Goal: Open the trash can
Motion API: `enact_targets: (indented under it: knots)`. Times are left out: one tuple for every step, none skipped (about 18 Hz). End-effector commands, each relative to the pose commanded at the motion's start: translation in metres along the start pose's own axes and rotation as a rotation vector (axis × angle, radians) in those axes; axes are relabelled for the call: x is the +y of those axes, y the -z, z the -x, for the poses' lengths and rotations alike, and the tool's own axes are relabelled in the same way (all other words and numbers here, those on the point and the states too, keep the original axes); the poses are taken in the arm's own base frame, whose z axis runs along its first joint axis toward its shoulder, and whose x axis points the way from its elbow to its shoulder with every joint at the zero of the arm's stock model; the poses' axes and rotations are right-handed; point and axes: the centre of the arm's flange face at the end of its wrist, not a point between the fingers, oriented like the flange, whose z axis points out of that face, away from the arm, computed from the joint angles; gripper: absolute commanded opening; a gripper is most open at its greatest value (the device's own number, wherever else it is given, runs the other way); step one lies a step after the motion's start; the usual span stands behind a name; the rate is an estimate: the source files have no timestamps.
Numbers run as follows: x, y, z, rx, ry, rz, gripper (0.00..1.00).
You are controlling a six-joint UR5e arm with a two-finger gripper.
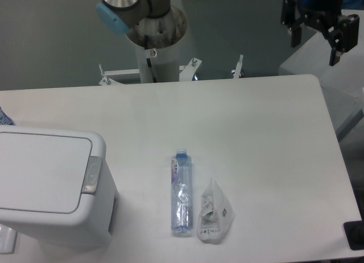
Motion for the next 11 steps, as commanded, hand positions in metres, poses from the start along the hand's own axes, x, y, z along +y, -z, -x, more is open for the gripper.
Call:
enact_targets:
  knots:
    - [-0.001, 0.0, -0.001, 0.0, -0.001, 0.0, 1.0]
    - [-0.001, 0.001, 0.0, -0.002, -0.002, -0.003, 1.0]
    - [-0.003, 0.001, -0.001, -0.001, -0.004, -0.006, 1.0]
    - [-0.004, 0.002, -0.001, -0.002, -0.006, -0.006, 1.0]
    - [-0.007, 0.002, -0.001, -0.002, -0.009, -0.008, 1.0]
    - [-0.014, 0.002, -0.002, -0.003, -0.011, -0.016, 1.0]
    - [-0.022, 0.004, -0.002, -0.007, -0.002, -0.025, 1.0]
    - [-0.028, 0.004, -0.002, -0.005, 0.019, -0.031, 1.0]
    - [-0.035, 0.004, -0.002, -0.005, 0.042, -0.035, 1.0]
    - [-0.044, 0.006, -0.003, -0.006, 0.065, -0.039, 1.0]
    - [-0.054, 0.006, -0.004, -0.004, 0.089, -0.044, 1.0]
